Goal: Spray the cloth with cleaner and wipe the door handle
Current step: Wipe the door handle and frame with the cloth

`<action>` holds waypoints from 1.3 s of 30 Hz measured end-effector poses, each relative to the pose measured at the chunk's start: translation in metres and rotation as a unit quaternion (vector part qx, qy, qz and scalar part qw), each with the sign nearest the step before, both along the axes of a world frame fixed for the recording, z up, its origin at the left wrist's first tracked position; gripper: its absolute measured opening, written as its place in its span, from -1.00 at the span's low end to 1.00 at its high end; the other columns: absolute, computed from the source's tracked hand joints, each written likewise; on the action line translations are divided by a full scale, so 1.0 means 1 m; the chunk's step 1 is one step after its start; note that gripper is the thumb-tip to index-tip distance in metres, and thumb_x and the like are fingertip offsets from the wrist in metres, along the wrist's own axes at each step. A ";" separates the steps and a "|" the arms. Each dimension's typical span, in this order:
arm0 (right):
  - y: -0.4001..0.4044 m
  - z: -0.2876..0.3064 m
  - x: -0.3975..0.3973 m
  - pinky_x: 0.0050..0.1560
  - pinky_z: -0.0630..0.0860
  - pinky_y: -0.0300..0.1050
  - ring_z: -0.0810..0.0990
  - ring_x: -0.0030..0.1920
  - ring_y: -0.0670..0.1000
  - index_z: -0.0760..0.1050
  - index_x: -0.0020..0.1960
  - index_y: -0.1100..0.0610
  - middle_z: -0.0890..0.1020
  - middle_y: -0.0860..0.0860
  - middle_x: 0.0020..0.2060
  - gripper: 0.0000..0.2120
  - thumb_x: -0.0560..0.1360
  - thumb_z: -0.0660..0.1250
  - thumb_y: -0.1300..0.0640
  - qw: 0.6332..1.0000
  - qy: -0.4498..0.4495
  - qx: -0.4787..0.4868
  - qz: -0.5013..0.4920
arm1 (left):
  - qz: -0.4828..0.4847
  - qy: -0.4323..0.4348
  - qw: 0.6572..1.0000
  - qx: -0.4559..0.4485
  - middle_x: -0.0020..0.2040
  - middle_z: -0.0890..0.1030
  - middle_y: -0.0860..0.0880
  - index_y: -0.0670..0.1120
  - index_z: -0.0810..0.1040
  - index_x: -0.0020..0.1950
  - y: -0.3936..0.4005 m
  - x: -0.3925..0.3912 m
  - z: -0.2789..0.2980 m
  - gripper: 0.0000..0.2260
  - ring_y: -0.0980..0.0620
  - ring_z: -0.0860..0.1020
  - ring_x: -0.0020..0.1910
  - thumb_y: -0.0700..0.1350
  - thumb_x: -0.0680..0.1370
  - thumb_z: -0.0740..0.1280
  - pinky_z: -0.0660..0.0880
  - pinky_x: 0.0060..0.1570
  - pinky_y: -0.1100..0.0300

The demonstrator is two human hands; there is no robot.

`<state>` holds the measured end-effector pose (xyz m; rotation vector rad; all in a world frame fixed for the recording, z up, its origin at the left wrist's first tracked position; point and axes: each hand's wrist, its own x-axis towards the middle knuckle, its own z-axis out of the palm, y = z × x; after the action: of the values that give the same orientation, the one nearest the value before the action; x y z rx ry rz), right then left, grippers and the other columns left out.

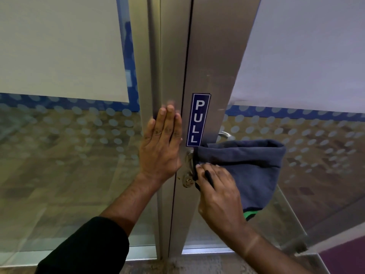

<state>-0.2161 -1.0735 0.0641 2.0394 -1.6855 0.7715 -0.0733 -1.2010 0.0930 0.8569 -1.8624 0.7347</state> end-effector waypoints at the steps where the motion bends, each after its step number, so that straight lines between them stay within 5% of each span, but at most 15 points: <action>1: -0.003 0.000 0.006 0.36 0.29 0.04 0.50 0.22 0.18 0.51 0.26 0.27 0.57 0.21 0.18 -0.59 0.42 0.23 0.32 1.000 -0.002 -0.001 0.005 | -0.001 0.001 1.000 -0.001 0.59 -0.29 -0.09 -0.17 -0.22 0.58 0.000 0.000 0.000 -0.42 -0.04 -0.22 0.58 -0.06 0.65 -0.01 -0.23 0.55 0.04; 12: 0.011 0.003 -0.067 0.47 0.13 -0.11 0.46 0.20 0.15 0.53 0.21 0.24 0.59 0.20 0.13 -0.66 0.46 0.23 0.21 0.999 -0.033 -0.011 0.010 | 0.009 0.024 1.000 -0.011 0.59 -0.31 -0.08 -0.17 -0.23 0.57 -0.001 -0.003 -0.002 -0.45 -0.03 -0.23 0.58 -0.09 0.66 -0.04 -0.22 0.55 0.05; 16: 0.010 -0.006 -0.045 0.45 0.21 0.08 0.44 0.29 0.13 0.55 0.22 0.25 0.58 0.18 0.18 -0.61 0.42 0.23 0.26 0.993 -0.119 -0.026 -0.003 | 0.015 0.039 0.999 -0.003 0.59 -0.31 -0.09 -0.17 -0.23 0.57 0.001 -0.005 -0.010 -0.44 -0.04 -0.23 0.58 -0.13 0.65 -0.02 -0.21 0.55 0.04; 21: 0.008 -0.006 -0.046 0.45 0.17 0.01 0.44 0.30 0.09 0.54 0.24 0.21 0.58 0.13 0.20 -0.62 0.45 0.22 0.22 0.997 -0.061 -0.016 0.049 | 0.019 0.038 0.999 0.006 0.59 -0.30 -0.09 -0.17 -0.23 0.57 0.002 -0.006 -0.019 -0.42 -0.05 -0.24 0.58 -0.14 0.64 0.01 -0.21 0.55 0.03; 27: 0.009 -0.007 -0.072 0.29 0.37 0.24 0.48 0.29 0.08 0.54 0.25 0.17 0.57 0.12 0.22 -0.65 0.52 0.19 0.15 0.994 -0.109 -0.008 0.007 | 0.010 0.039 0.999 0.007 0.59 -0.31 -0.08 -0.17 -0.23 0.57 0.003 -0.006 -0.017 -0.41 -0.04 -0.24 0.58 -0.15 0.64 0.02 -0.20 0.55 0.03; 32: 0.011 -0.004 -0.062 0.33 0.38 -0.05 0.45 0.31 0.09 0.53 0.28 0.20 0.54 0.17 0.24 -0.64 0.57 0.14 0.12 0.979 -0.201 -0.021 -0.030 | 0.002 0.034 0.999 0.013 0.58 -0.33 -0.08 -0.16 -0.26 0.57 0.004 -0.005 -0.016 -0.43 -0.04 -0.25 0.58 -0.13 0.65 -0.01 -0.21 0.55 0.04; 39: 0.020 -0.016 -0.045 0.40 0.23 -0.03 0.31 0.42 0.22 0.44 0.34 0.24 0.47 0.14 0.35 -0.57 0.60 0.14 0.01 0.986 -0.143 0.013 -0.081 | 0.005 0.033 0.999 0.014 0.58 -0.34 -0.09 -0.17 -0.26 0.56 0.003 -0.004 -0.017 -0.38 -0.04 -0.26 0.57 -0.15 0.63 0.05 -0.21 0.55 0.03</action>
<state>-0.2608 -1.0530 0.0483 1.8472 -1.9963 1.0287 -0.0777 -1.1976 0.0758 0.8987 -1.8154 0.6792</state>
